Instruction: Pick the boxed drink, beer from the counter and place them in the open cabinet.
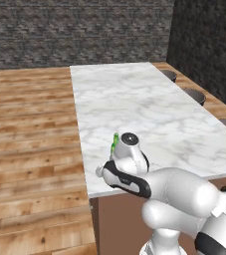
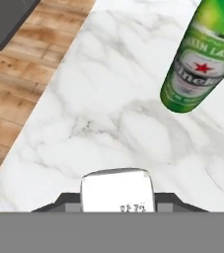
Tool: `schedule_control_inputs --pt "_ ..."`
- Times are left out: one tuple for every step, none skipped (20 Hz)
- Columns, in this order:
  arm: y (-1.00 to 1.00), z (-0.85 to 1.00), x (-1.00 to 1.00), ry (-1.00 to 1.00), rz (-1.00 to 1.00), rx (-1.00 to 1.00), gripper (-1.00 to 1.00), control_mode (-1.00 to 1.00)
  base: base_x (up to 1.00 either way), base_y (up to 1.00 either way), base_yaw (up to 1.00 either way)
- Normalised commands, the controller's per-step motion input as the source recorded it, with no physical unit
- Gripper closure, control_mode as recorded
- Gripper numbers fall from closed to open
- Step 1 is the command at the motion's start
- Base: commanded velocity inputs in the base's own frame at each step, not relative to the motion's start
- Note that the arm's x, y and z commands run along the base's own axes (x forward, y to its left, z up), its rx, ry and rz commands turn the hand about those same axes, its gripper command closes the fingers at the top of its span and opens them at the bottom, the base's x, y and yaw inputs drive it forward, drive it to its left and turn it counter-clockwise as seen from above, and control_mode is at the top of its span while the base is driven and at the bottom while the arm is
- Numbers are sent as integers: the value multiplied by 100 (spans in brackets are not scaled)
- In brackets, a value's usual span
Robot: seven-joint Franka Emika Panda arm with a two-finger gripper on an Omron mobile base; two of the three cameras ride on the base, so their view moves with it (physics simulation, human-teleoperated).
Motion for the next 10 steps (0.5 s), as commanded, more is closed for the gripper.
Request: schedule_control_inputs --pt "0 70 -29 -5 7 7 100 -100 0 0 0" --pt "-11 81 -33 -5 7 10 100 -100 0 0 0" --pt "-10 88 -40 -5 7 11 100 -100 0 0 0" --pt "-4 91 -42 -4 7 10 100 -100 0 0 0" --pt "0 94 -43 -3 7 9 100 -100 0 0 0" --pt "0 96 -45 -3 8 7 100 -100 0 0 0" --pt "-4 93 -46 -5 8 5 100 -100 0 0 0" --pt "-6 89 -46 -6 8 5 100 -100 0 0 0" --pt "-4 85 -46 -7 9 5 100 -100 0 0 0" --pt "-6 84 -44 -7 8 6 100 -100 0 0 0"
